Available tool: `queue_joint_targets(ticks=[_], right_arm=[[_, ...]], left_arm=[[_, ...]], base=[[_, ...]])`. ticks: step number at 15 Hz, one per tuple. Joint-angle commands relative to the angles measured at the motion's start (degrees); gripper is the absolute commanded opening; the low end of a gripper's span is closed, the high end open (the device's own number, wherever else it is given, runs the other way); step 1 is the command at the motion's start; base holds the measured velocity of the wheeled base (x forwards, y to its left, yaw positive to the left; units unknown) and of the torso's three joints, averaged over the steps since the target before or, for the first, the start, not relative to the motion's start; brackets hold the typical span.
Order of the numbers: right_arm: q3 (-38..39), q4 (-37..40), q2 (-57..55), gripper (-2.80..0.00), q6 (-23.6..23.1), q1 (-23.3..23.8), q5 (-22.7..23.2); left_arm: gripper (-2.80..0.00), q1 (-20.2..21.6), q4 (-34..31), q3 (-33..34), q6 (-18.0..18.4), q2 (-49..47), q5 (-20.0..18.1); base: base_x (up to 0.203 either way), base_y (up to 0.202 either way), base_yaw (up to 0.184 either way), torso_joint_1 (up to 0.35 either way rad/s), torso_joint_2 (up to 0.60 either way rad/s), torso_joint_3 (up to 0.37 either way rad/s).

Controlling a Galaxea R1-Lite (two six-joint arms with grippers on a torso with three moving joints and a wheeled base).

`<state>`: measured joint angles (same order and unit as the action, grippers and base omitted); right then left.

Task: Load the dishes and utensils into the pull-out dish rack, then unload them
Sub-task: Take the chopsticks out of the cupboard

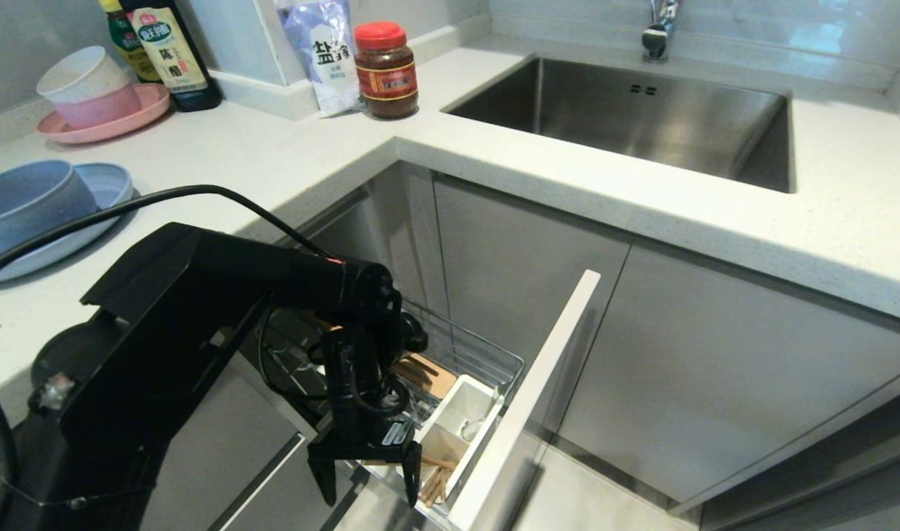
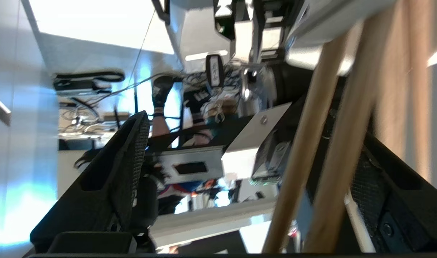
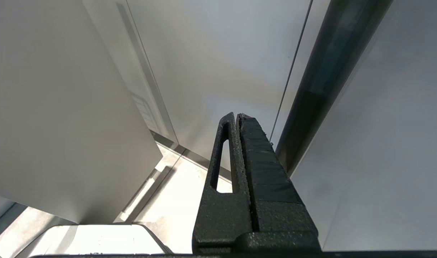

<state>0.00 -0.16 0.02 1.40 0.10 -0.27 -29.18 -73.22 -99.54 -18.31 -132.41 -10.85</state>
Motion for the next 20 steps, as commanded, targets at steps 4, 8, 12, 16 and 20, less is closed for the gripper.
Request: queue_joint_targets(ticks=[4,8,12,16,20], right_arm=[[0.1,0.0,0.2,-2.8,0.0,0.0,0.0],[0.1,0.0,0.2,-2.8,0.0,0.0,0.0],[0.1,0.0,0.2,-2.8,0.0,0.0,0.0],[0.1,0.0,0.2,-2.8,0.0,0.0,0.0],[0.1,0.0,0.2,-2.8,0.0,0.0,0.0]], left_arm=[[0.0,0.0,0.4,-1.3,-2.3,-0.4,0.0],[-2.8,0.0,0.3,-1.3,-2.3,-0.3,0.0],[-2.8,-0.1,0.6,-1.4,-2.5,0.0,-0.1],[-2.8,-0.7,0.6,-1.4,-2.5,0.3,-0.2],[-2.8,-2.3,0.5,-1.4,-3.0,0.8,-2.8]], base=[[0.0,0.0,0.0,0.0,0.0,0.0],[0.0,0.0,0.0,0.0,0.0,0.0],[0.0,0.0,0.0,0.0,0.0,0.0],[0.0,0.0,0.0,0.0,0.0,0.0],[0.0,0.0,0.0,0.0,0.0,0.0]])
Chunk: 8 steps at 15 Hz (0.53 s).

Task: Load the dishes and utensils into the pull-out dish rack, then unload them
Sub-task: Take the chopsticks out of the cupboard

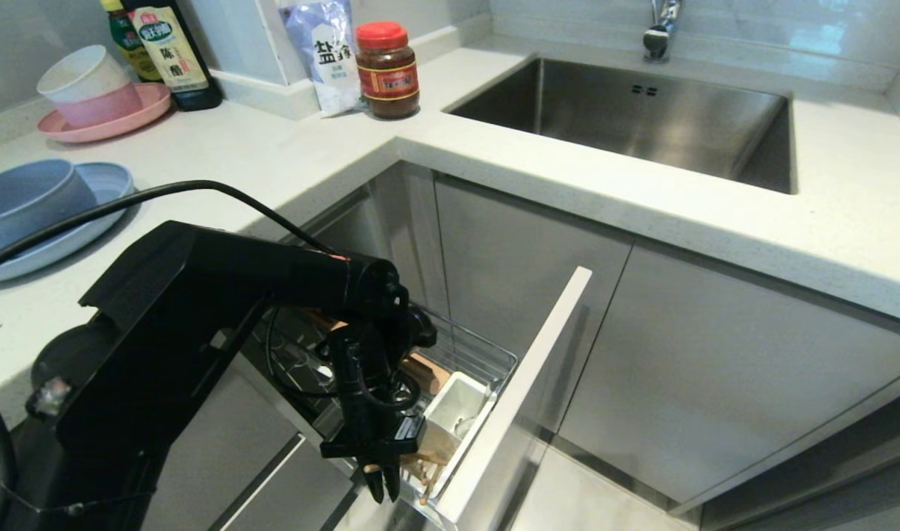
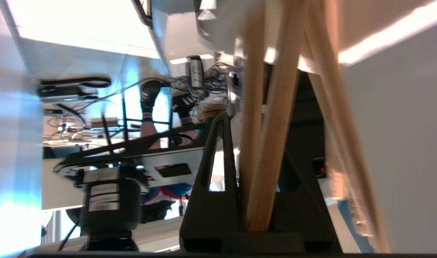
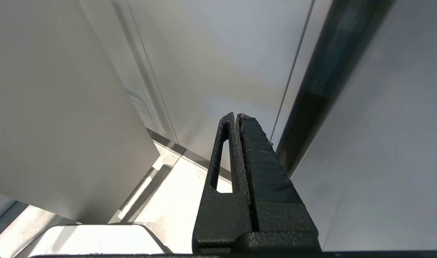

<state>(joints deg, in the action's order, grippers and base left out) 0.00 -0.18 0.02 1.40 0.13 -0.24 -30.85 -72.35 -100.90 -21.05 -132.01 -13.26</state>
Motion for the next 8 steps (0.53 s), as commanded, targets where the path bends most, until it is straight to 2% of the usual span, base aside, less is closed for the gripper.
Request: queue_joint_targets(ticks=[1,8], right_arm=[[0.1,0.0,0.2,-2.8,0.0,0.0,0.0],[0.1,0.0,0.2,-2.8,0.0,0.0,0.0]], left_arm=[[-2.8,-0.8,-0.5,0.1,-0.2,0.5,-0.5],[-2.8,-2.0,-3.5,0.6,-0.1,6.0,-0.5]], base=[[0.0,0.0,0.0,0.0,0.0,0.0],[0.0,0.0,0.0,0.0,0.0,0.0]])
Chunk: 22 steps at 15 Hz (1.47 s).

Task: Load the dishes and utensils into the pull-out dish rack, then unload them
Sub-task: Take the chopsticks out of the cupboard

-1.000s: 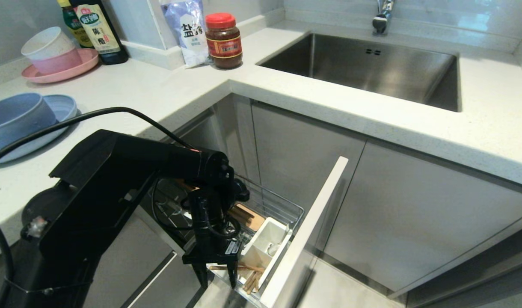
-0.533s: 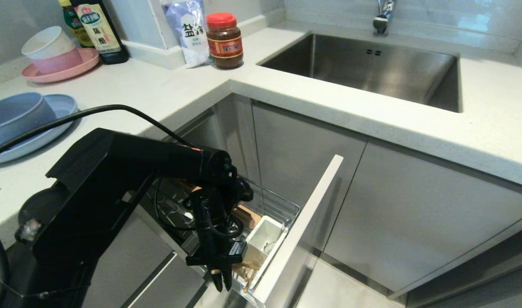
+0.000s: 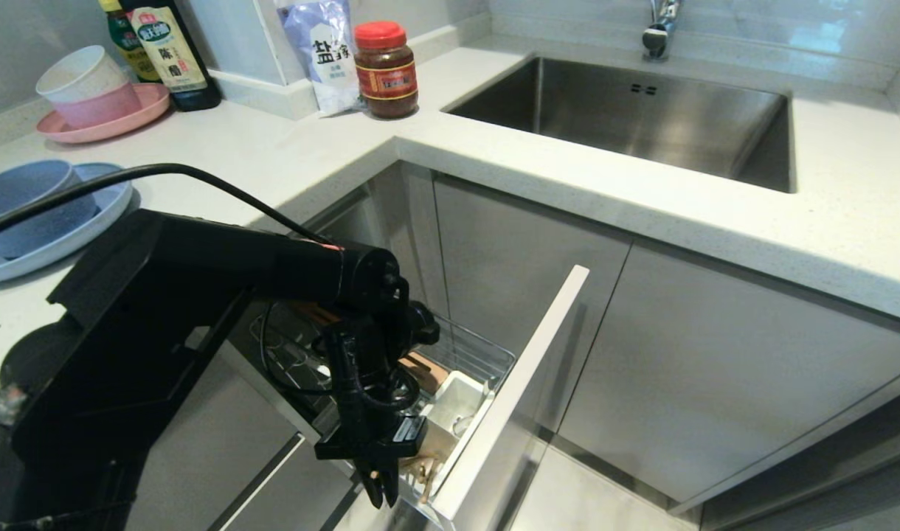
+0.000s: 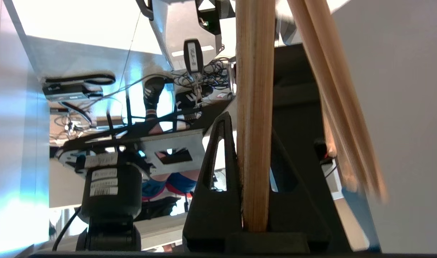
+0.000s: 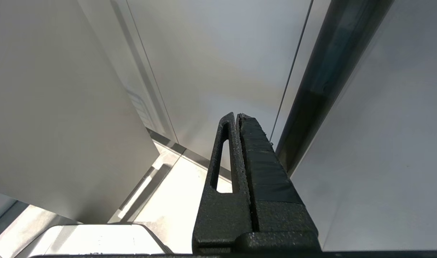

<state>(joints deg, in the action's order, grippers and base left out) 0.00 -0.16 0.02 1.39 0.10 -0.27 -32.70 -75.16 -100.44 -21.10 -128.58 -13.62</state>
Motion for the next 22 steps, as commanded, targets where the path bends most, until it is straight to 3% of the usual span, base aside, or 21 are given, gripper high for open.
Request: queue_joint_targets(ticks=[1,7,16,22], right_arm=[[0.1,0.0,0.2,-2.8,0.0,0.0,0.0],[0.1,0.0,0.2,-2.8,0.0,0.0,0.0],[0.1,0.0,0.2,-2.8,0.0,0.0,0.0],[0.1,0.0,0.2,-2.8,0.0,0.0,0.0]], left_arm=[[-2.8,-0.2,-1.1,0.4,0.0,3.8,-0.1],[-2.8,-0.9,-5.0,0.8,0.8,10.9,0.0],[-2.8,-2.2,-10.1,1.8,5.0,20.5,-0.3],[-2.8,-2.3,-10.7,1.8,5.6,24.6,-0.1]], base=[[0.0,0.0,0.0,0.0,0.0,0.0],[0.0,0.0,0.0,0.0,0.0,0.0],[0.0,0.0,0.0,0.0,0.0,0.0],[0.0,0.0,0.0,0.0,0.0,0.0]])
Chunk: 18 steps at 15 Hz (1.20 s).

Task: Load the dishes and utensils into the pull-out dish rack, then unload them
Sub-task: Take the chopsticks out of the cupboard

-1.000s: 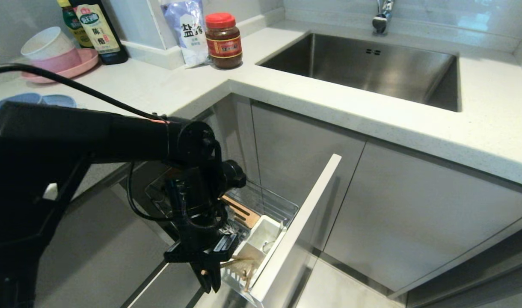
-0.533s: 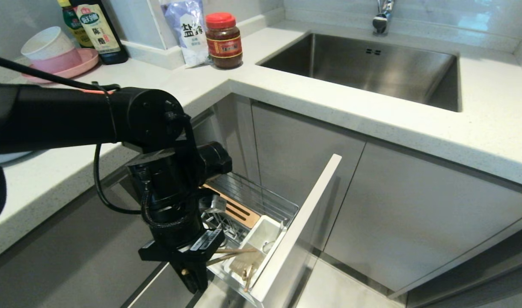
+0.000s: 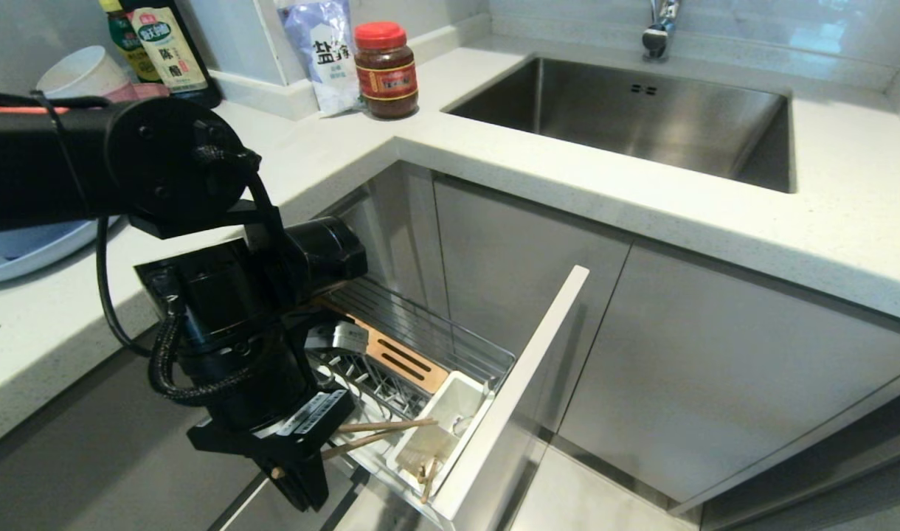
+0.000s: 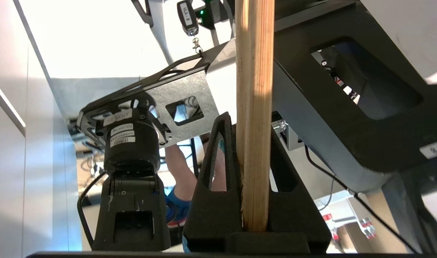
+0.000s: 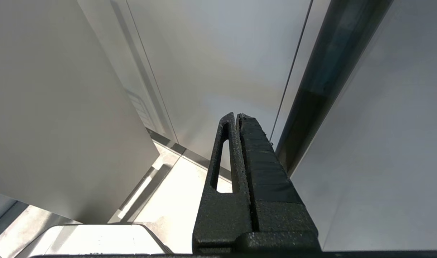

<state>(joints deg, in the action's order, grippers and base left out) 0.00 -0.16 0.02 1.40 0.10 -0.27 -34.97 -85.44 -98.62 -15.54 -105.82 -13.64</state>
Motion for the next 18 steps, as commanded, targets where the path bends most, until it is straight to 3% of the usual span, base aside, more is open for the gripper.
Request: queue_joint_targets(ticks=[1,13,18], right_arm=[[0.1,0.0,0.2,-2.8,0.0,0.0,0.0],[0.1,0.0,0.2,-2.8,0.0,0.0,0.0],[0.1,0.0,0.2,-2.8,0.0,0.0,0.0]], left_arm=[[-2.8,0.0,-0.5,0.0,0.0,2.8,-0.1],[-2.8,-0.5,-2.2,-3.8,0.1,16.3,1.4],[-2.8,-0.3,-2.2,-7.9,0.1,22.3,4.7]], base=[[0.0,0.0,0.0,0.0,0.0,0.0],[0.0,0.0,0.0,0.0,0.0,0.0],[0.0,0.0,0.0,0.0,0.0,0.0]])
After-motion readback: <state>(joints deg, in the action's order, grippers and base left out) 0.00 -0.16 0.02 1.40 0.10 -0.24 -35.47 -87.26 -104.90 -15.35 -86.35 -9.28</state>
